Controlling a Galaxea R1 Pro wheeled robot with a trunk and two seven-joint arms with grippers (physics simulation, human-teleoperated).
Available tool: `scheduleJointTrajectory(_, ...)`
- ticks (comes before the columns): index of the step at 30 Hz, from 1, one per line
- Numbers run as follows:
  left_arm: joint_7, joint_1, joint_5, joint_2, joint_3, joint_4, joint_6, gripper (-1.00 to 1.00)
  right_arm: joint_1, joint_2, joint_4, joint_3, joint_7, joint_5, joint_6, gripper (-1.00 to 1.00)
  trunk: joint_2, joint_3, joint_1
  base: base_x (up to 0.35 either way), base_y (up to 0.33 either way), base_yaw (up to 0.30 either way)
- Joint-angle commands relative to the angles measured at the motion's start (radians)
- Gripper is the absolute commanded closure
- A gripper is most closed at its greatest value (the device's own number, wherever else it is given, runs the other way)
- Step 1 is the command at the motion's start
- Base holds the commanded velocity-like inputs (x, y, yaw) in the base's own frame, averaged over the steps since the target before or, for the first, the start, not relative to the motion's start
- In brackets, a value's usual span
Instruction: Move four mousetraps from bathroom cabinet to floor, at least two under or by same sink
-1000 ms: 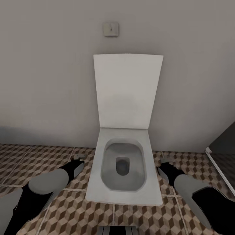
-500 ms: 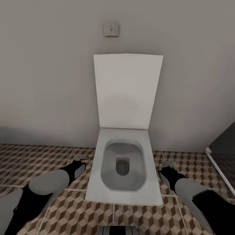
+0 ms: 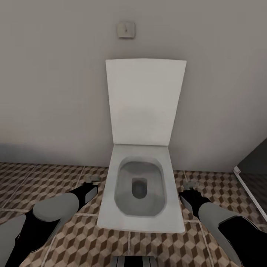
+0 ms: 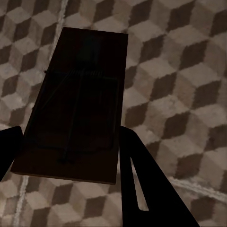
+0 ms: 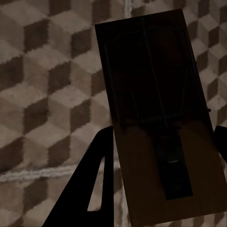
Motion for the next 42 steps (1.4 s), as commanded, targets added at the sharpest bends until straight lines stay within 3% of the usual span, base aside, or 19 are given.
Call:
scheduleJointTrajectory(1, -0.002, 0.000, -0.003, 0.000, -0.001, -0.004, 0.001, 1.00, 0.000, 0.000, 0.000, 0.000, 0.001, -0.002, -0.001, 1.00, 0.000, -0.002, 0.000, 0.000, 0.000, 0.000)
scheduleJointTrajectory(15, -0.002, 0.000, -0.002, 0.002, 0.000, -0.012, 0.001, 1.00, 0.000, -0.004, -0.002, 0.000, 0.002, -0.002, -0.003, 1.00, 0.000, -0.024, 0.000, 0.005, 0.000, -0.004)
scheduleJointTrajectory(42, -0.002, 0.000, -0.001, 0.004, 0.000, -0.011, 0.000, 1.00, 0.000, -0.004, -0.005, 0.000, 0.002, -0.002, -0.004, 1.00, 0.000, -0.056, 0.000, 0.078, 0.000, -0.111)
